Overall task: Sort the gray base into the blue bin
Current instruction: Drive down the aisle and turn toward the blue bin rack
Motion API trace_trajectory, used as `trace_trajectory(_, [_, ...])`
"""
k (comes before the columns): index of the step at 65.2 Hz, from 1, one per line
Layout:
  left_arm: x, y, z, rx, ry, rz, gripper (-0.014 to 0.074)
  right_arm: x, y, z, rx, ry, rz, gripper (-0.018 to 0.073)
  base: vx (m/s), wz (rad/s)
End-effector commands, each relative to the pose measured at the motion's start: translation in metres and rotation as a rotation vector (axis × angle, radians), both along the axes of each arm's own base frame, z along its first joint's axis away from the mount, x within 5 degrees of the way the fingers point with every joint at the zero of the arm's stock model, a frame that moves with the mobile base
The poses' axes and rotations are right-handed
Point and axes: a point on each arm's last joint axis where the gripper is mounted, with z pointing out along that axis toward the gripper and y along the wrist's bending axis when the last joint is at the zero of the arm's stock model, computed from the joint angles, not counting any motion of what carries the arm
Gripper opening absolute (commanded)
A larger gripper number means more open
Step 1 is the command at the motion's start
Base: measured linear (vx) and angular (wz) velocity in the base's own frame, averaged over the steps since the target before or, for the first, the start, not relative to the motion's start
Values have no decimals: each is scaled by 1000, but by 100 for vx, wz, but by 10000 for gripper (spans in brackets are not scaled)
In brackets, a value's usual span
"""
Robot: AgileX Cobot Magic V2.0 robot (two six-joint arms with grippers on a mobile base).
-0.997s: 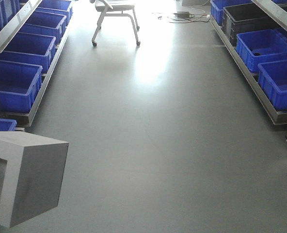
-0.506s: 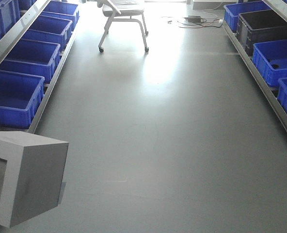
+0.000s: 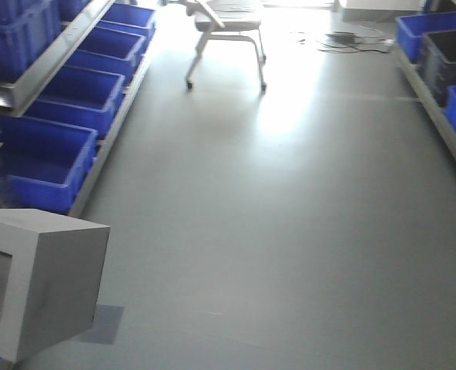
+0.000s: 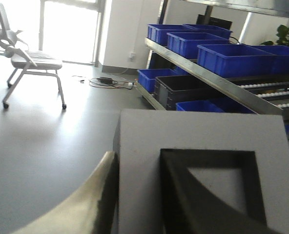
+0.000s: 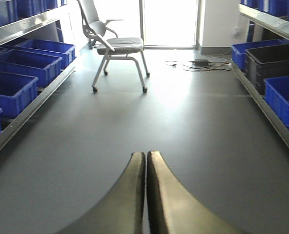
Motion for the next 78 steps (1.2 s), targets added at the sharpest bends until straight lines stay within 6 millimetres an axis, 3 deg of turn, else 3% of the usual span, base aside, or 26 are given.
trace_trajectory(1, [1, 2, 20, -74, -103, 28, -6, 2, 0, 5, -22, -52, -1, -5, 18, 45])
trace_trajectory(78, [1, 2, 20, -74, -103, 28, -6, 2, 0, 5, -22, -52, -1, -5, 12, 62])
